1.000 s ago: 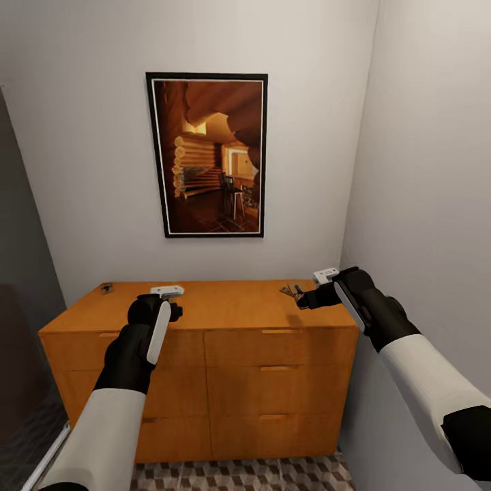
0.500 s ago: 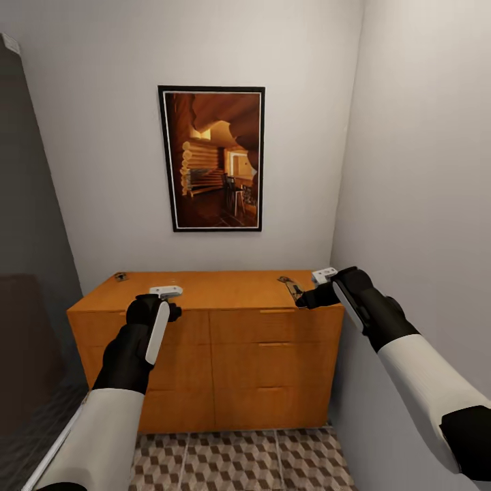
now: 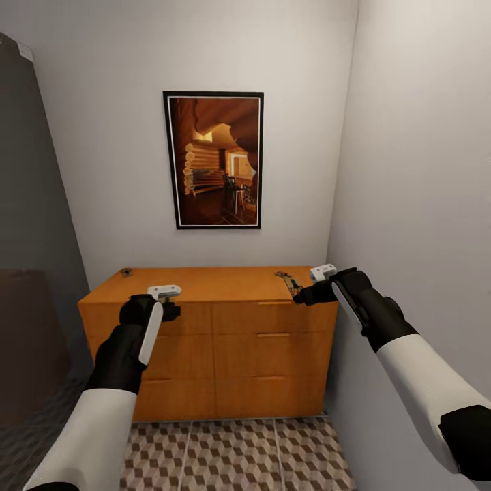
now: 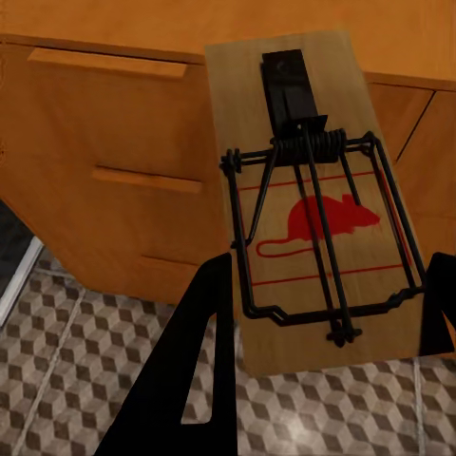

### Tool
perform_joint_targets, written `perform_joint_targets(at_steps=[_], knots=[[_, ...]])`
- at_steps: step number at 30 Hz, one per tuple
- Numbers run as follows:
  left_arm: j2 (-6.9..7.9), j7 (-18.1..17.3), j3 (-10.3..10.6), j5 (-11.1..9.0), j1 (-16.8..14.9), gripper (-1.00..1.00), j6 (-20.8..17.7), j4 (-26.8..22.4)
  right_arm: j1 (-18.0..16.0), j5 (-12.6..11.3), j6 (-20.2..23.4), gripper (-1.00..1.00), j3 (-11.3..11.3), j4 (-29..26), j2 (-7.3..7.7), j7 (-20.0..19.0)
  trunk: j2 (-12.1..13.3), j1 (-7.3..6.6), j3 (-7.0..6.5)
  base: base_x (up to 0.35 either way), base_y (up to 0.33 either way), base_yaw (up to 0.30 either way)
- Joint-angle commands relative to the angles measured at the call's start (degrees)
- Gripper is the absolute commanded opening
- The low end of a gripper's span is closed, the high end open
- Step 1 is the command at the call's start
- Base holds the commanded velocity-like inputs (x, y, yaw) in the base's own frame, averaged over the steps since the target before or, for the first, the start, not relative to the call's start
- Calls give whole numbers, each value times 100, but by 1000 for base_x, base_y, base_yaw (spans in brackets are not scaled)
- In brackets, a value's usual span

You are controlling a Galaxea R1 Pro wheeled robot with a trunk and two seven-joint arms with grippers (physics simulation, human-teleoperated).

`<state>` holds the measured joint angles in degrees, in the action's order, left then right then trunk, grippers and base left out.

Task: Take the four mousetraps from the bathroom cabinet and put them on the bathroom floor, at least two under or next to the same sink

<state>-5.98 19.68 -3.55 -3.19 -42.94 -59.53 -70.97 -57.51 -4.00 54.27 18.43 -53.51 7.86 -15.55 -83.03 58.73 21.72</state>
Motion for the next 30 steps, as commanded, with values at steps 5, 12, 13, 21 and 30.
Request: perform_joint_targets(at_steps=[5, 12, 13, 21, 30], knots=[[88, -76, -6, -33, 2, -100, -16, 7, -6, -61, 4, -100, 19, 3, 2, 17, -4, 0, 7, -20, 0, 0], [159, -132, -6, -32, 4, -100, -19, 12, -6, -63, -4, -100, 20, 7, -2, 17, -4, 0, 7, -28, 0, 0], [161, -133, -6, -32, 4, -100, -20, 12, -6, -63, -4, -100, 20, 7, -1, 17, -4, 0, 7, -166, 0, 0], [167, -140, -6, -28, 5, -100, -23, 13, -6, -58, -4, -100, 20, 7, 4, 17, -4, 0, 7, -286, 0, 0], [168, -140, -7, -32, 5, -100, -24, 13, -6, -57, -5, -100, 19, 7, 5, 14, -4, 0, 7, -330, 0, 0]])
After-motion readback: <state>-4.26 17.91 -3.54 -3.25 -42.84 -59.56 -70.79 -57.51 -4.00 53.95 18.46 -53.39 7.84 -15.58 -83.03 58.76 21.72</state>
